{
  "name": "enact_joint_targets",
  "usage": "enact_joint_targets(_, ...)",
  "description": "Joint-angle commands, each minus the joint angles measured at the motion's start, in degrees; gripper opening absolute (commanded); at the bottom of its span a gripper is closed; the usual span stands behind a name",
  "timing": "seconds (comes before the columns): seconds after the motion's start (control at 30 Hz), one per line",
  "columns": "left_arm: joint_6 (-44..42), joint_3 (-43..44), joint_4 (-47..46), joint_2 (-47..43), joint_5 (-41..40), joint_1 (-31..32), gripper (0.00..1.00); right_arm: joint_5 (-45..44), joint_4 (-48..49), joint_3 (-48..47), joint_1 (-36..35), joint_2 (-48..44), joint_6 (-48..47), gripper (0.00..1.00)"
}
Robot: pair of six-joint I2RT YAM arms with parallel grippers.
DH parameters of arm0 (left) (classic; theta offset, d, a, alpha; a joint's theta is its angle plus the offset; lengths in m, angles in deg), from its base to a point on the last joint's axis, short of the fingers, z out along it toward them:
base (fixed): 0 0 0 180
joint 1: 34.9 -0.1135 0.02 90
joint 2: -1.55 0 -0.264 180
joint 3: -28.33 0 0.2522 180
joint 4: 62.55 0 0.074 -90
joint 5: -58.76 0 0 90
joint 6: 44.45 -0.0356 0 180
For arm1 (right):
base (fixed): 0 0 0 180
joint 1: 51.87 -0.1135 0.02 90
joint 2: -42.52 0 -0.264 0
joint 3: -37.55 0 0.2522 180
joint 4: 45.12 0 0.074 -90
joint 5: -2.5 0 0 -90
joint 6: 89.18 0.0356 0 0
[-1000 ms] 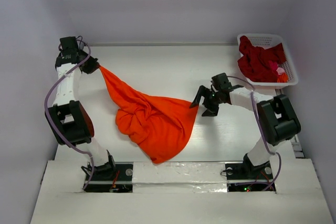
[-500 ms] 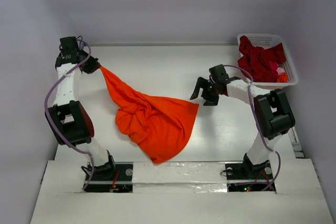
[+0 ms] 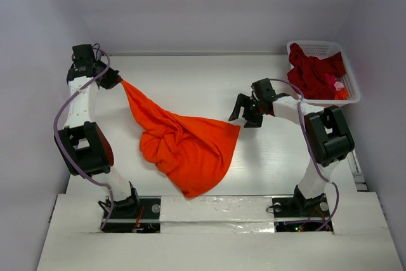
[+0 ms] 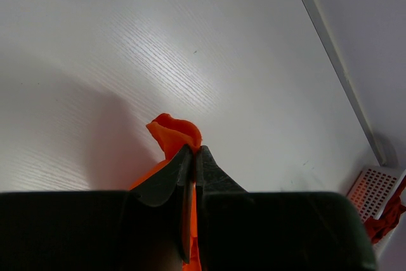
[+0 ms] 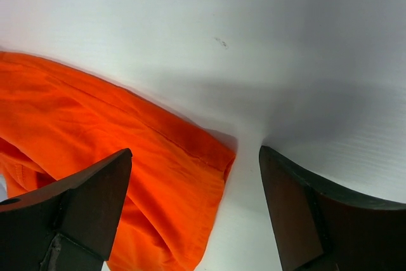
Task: Fold and stack the t-shirts
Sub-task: Flatten out the tshirt
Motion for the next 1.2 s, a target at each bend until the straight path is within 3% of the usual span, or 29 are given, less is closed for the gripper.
enact_joint_targets(0.0, -0.4, 1.0, -1.5, -1.5, 0.5, -0.2, 0.0, 2.3, 2.0, 1.4, 0.2, 2.6, -1.1, 0.86)
enact_joint_targets(0.47, -0.3, 1.1, -1.6, -1.0, 0.5, -0.2, 0.0, 5.1, 5.0, 5.1, 0.2, 2.4, -0.9, 0.85)
enact_joint_targets(0.7, -0.2, 1.5, -1.6, -0.8, 0.5, -0.2, 0.0, 5.0, 5.0, 6.5, 0.2, 1.3, -0.3, 0.6)
enact_joint_targets(1.17, -0.1, 1.4, -1.7, -1.0, 0.8, -0.2, 0.0, 3.0, 4.5, 7.2, 0.2, 0.3, 0.7, 0.42)
